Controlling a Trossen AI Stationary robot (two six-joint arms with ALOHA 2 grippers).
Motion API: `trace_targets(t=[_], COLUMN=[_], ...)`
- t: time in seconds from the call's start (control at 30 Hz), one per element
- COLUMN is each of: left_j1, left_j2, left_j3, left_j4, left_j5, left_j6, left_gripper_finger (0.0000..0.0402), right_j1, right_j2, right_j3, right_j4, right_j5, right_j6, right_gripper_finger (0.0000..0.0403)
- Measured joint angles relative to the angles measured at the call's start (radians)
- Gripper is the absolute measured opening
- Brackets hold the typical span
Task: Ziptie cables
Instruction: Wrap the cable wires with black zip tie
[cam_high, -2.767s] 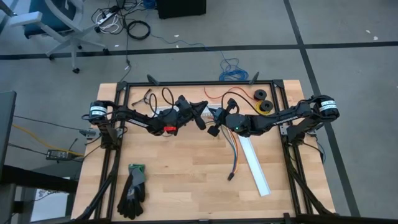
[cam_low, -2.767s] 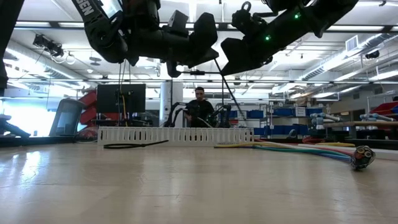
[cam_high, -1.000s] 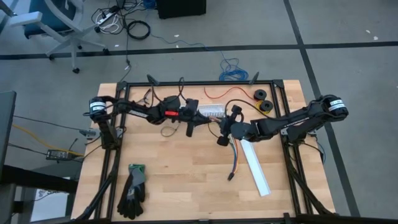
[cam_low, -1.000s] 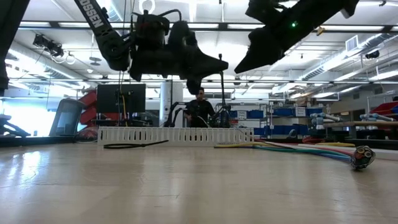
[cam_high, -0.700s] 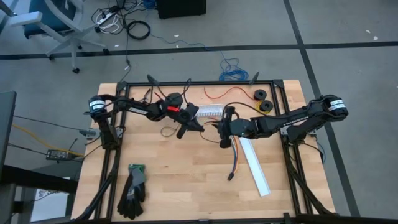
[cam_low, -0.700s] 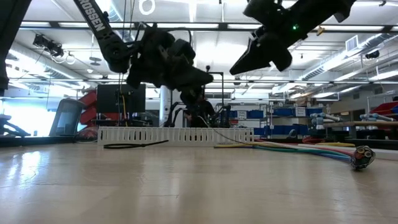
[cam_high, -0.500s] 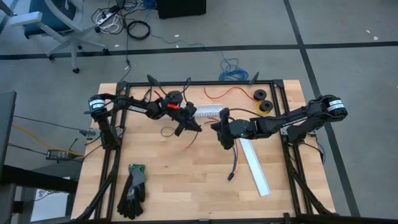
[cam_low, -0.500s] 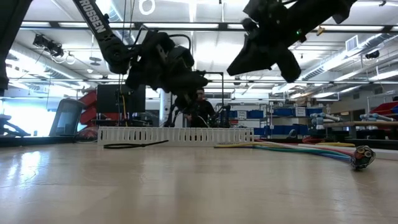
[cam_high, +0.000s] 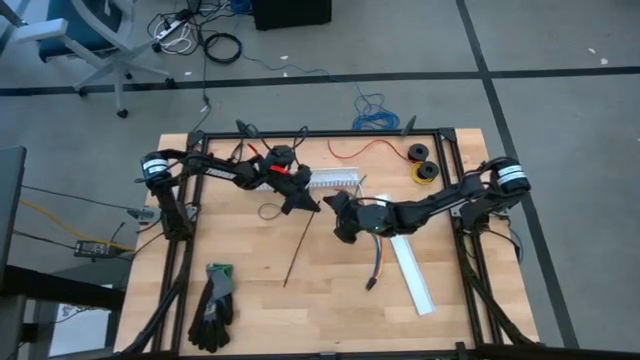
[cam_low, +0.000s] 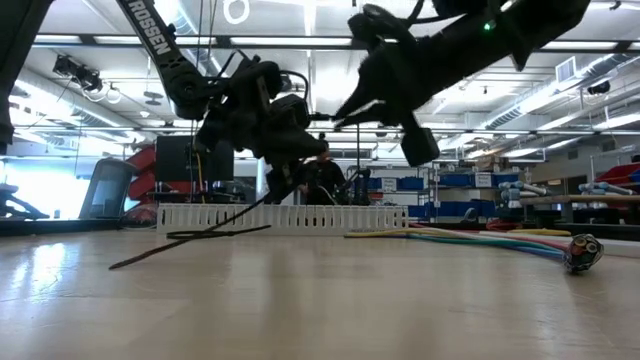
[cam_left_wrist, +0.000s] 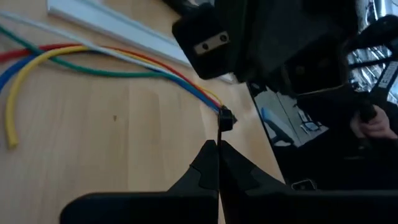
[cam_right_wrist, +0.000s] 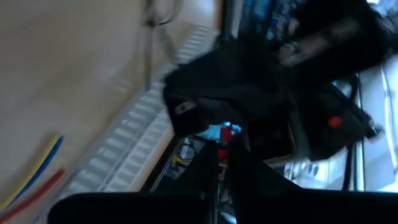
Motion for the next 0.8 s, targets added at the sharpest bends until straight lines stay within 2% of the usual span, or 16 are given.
trace_targets(t=[0.23, 0.57, 0.8], left_j1=[0.0, -0.016, -0.031], left_j2=[0.0, 0.0, 0.0], left_j3=[0.0, 0.0, 0.0], left_j4=[-0.007, 0.019, 0.039], left_j5=[0.0, 0.0, 0.0], left_j6=[-0.076, -0.132, -0.167], left_gripper_finger=[0.0001, 0.0001, 0.0001], right_j1=[0.013, 0.023, 0.014], right_j2=[0.056, 0.059, 0.059], right_j3=[0.0, 0.001, 0.001], right_j4=[0.027, 0.089, 0.089], right_j5=[-0.022, -0.012, -0.009], right_j6=[-0.149, -0.197, -0.197], right_gripper_finger=[0.0025, 0.0027, 0.0043])
